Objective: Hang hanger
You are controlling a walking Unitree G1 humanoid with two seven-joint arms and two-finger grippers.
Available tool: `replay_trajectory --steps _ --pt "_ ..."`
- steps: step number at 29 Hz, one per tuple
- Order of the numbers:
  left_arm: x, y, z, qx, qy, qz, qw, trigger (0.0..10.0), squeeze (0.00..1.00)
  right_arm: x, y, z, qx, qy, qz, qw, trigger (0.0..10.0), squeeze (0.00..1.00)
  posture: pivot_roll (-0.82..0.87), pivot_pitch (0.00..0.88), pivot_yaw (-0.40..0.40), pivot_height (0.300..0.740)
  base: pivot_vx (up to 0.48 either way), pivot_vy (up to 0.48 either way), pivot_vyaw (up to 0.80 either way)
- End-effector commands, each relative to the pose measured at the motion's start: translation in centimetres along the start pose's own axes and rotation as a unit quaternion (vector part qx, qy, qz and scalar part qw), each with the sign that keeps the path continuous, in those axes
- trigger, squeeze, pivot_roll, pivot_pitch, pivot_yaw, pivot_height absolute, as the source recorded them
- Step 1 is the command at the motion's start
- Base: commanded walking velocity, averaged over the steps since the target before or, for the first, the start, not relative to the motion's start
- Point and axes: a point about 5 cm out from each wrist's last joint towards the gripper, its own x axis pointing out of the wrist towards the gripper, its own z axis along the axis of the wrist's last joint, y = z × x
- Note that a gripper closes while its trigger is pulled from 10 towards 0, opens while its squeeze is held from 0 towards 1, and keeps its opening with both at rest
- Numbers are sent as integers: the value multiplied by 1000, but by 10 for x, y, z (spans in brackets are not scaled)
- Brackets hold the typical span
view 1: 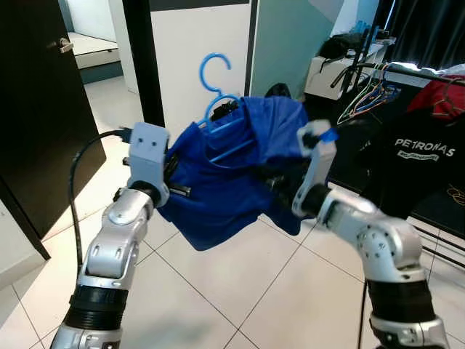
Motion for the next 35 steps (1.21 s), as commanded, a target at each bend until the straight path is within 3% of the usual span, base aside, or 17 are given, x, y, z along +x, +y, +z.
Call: replay_trajectory --steps 1,6,7,8,9,11,13,14,17,18,19,20,21,22,24,27,35 --pt "1 -1 6 22 -21 -4 1000 0 0 0 -3 8 13 -25 -2 1000 0 0 -84 0 -37 740 0 0 0" --pt "-1 -5 2 74 -22 -17 997 0 0 -4 -9 26 4 -47 -8 999 0 0 -83 0 -37 740 0 0 0" --pt "-4 -6 -1 114 -22 -27 993 0 0 -11 -20 36 -22 -43 -27 998 0 0 -81 0 -39 740 0 0 0" --pt "-4 -6 -1 114 -22 -27 993 0 0 -11 -20 36 -22 -43 -27 998 0 0 -81 0 -39 740 0 0 0" --pt "-6 -5 -5 146 -20 -32 989 0 0 -20 -31 45 -46 -34 -43 997 0 0 -81 0 -42 740 0 0 0" --pt "-6 -5 -5 146 -20 -32 989 0 0 -20 -31 45 -46 -34 -43 997 0 0 -81 0 -42 740 0 0 0" --pt "-10 5 -9 180 -13 -27 983 0 0 -41 -53 58 -89 -11 -83 993 0 0 -79 0 -45 740 0 0 0" --pt "-10 5 -9 180 -13 -27 983 0 0 -41 -53 58 -89 -11 -83 993 0 0 -79 0 -45 740 0 0 0" --pt "-14 20 -8 212 -12 -19 977 0 0 -68 -77 68 -136 16 -137 981 0 0 -76 0 -47 740 0 0 0" --pt "-14 20 -8 212 -12 -19 977 0 0 -68 -77 68 -136 16 -137 981 0 0 -76 0 -47 740 0 0 0" --pt "-15 29 -6 225 -14 -17 974 0 0 -83 -90 70 -165 39 -170 971 0 0 -76 0 -48 740 0 0 0" --pt "-15 29 -6 225 -14 -17 974 0 0 -83 -90 70 -165 39 -170 971 0 0 -76 0 -48 740 0 0 0" --pt "-17 39 -2 239 -16 -11 971 0 0 -100 -104 66 -180 69 -201 960 0 0 -79 0 -46 740 0 0 0" --pt "-17 39 -2 239 -16 -11 971 0 0 -100 -104 66 -180 69 -201 960 0 0 -79 0 -46 740 0 0 0" --pt "-17 52 6 250 -22 2 968 0 0 -119 -119 52 -198 119 -228 946 0 0 -80 0 -44 740 0 0 0" --pt "-17 57 11 262 -29 7 965 0 0 -124 -120 41 -192 136 -226 945 0 0 -75 0 -41 740 0 0 0" --pt "-16 52 15 268 -41 -9 962 0 0 -124 -122 36 -188 138 -227 946 0 0 -73 0 -41 740 0 0 0"
